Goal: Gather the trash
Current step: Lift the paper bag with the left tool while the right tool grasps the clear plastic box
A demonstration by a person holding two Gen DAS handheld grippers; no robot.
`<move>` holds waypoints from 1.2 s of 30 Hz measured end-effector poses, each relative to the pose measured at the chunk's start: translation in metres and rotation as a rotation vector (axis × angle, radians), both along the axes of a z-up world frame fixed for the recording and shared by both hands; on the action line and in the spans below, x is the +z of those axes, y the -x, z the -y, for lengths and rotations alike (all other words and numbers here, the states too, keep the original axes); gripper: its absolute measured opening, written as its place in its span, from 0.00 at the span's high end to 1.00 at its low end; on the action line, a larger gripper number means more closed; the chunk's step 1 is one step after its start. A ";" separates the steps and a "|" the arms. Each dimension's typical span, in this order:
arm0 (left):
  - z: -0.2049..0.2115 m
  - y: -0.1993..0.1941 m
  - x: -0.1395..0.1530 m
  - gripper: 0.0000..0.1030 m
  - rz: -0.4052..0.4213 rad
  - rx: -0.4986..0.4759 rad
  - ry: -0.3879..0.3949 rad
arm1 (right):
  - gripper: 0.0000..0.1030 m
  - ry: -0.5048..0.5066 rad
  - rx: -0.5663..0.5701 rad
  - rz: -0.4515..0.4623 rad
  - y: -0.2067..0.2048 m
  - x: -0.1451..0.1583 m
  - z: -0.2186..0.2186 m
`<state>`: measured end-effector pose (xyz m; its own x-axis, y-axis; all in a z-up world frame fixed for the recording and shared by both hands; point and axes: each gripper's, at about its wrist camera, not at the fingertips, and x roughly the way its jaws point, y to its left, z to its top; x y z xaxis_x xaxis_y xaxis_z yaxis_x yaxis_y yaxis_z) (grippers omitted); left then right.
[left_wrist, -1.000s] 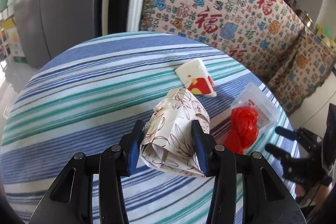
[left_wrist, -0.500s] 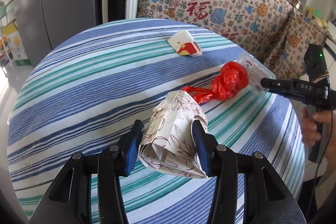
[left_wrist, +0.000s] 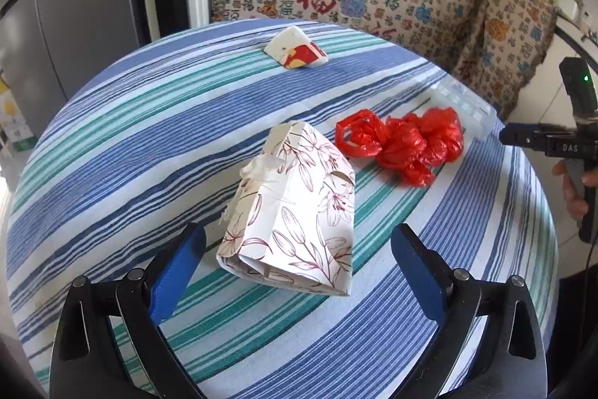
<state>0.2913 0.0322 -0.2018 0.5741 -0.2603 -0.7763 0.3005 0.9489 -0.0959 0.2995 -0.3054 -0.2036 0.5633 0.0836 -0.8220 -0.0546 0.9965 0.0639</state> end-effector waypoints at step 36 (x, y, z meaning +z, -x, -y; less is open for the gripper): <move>0.002 -0.024 -0.013 0.00 -0.027 0.035 -0.109 | 0.00 0.093 0.014 0.040 -0.041 -0.028 -0.022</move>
<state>0.3152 0.0301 -0.2152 0.5599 -0.1533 -0.8143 0.2654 0.9641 0.0010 0.3401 -0.2836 -0.2321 0.5951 0.0157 -0.8035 -0.0689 0.9971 -0.0315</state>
